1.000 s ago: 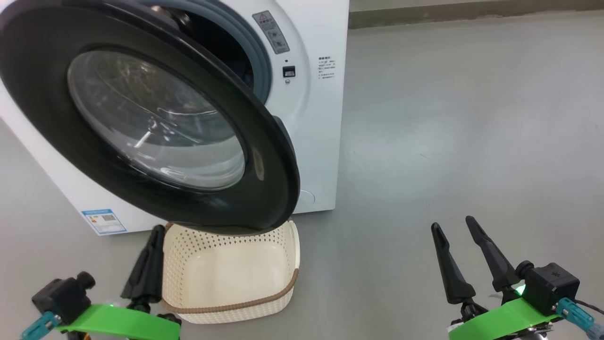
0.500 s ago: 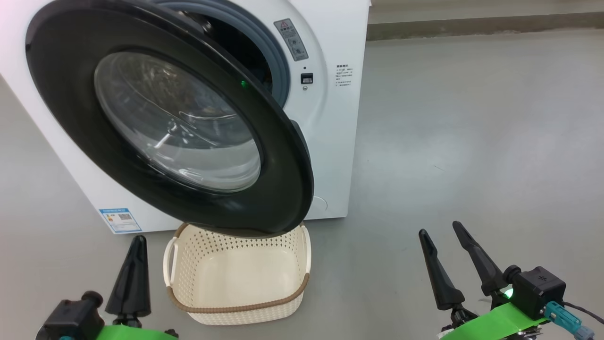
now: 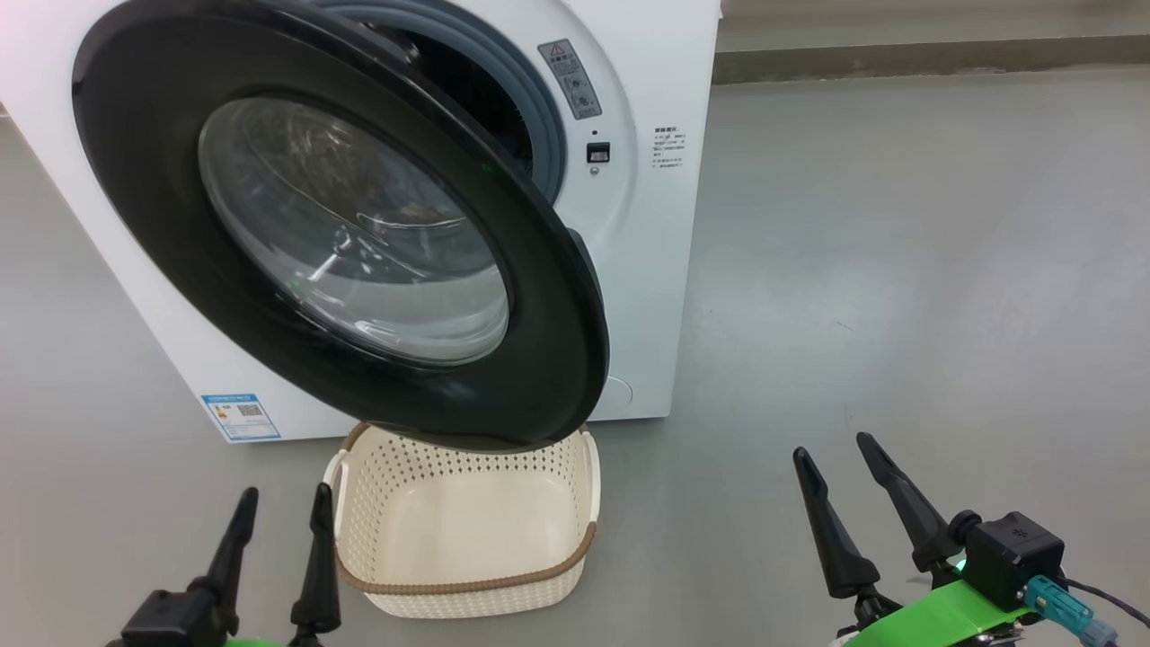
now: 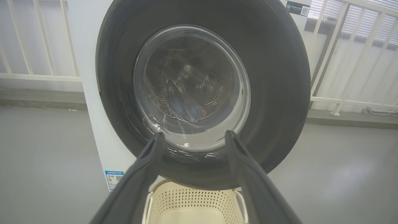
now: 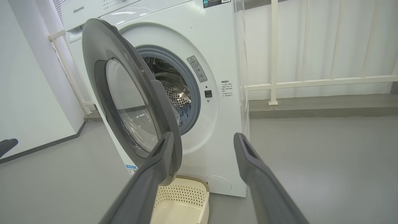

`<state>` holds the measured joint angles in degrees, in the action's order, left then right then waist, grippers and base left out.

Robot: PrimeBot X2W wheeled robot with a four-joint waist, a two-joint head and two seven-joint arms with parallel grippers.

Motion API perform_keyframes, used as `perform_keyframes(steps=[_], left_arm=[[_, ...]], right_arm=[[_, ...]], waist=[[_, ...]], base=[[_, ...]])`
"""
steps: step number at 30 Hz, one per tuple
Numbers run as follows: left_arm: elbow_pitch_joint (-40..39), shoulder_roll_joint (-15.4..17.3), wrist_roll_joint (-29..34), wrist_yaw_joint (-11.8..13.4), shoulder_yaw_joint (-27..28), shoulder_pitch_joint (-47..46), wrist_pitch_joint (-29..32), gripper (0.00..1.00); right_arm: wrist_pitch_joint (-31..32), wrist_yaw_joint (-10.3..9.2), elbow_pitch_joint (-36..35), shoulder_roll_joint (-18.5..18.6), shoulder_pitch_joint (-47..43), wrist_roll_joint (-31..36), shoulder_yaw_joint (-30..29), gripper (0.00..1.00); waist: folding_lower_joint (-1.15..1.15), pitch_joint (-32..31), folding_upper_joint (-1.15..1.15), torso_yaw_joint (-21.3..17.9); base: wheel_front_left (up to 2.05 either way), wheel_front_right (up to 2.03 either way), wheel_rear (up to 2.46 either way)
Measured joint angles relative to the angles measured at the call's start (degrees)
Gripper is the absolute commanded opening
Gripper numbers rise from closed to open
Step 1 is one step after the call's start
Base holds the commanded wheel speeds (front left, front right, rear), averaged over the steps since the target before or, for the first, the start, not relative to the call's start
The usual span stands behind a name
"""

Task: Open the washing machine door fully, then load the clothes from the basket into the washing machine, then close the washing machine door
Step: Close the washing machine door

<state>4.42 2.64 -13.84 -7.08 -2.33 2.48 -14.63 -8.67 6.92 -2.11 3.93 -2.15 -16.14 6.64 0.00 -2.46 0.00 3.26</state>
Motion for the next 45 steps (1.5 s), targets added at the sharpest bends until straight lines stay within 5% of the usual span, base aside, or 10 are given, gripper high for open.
perform_keyframes(steps=[29, 30, 31, 32, 45], left_arm=[[2.49, -0.05, -0.03, -0.26, -2.41, -0.14, 0.0, 1.0], [2.5, -0.05, -0.03, -0.26, -2.45, -0.14, 0.0, 1.0], [2.5, -0.05, -0.03, -0.26, -2.48, -0.14, 0.0, 1.0], [2.5, -0.05, -0.03, -0.26, -2.53, -0.14, 0.0, 1.0], [2.57, -0.05, -0.02, -0.26, -4.76, -2.14, 0.0, 1.0]], right_arm=[[0.52, 0.0, 2.1, -1.0, -0.01, 2.1, -3.44, 1.0], [0.52, 0.0, 2.11, -1.01, -0.01, 2.14, -3.44, 0.88], [0.52, 0.0, 2.1, -1.02, -0.01, 2.15, -3.44, 0.19], [0.51, 0.0, 2.1, -1.02, -0.01, 2.22, -3.44, 0.0], [-0.6, 0.0, 3.25, 1.24, 4.33, 2.57, 0.25, 0.0]], waist=[[0.0, 0.76, 0.0, 0.09], [0.0, 0.78, 0.0, 0.15], [0.0, 0.83, 0.0, 0.2], [0.0, 0.88, 0.0, 0.26], [0.0, 3.03, 0.0, 1.65]], base=[[0.0, 0.0, 0.0], [0.0, 0.0, 0.0], [0.0, 0.0, 0.0], [0.0, 0.0, 0.0], [0.0, 0.0, 0.0]])
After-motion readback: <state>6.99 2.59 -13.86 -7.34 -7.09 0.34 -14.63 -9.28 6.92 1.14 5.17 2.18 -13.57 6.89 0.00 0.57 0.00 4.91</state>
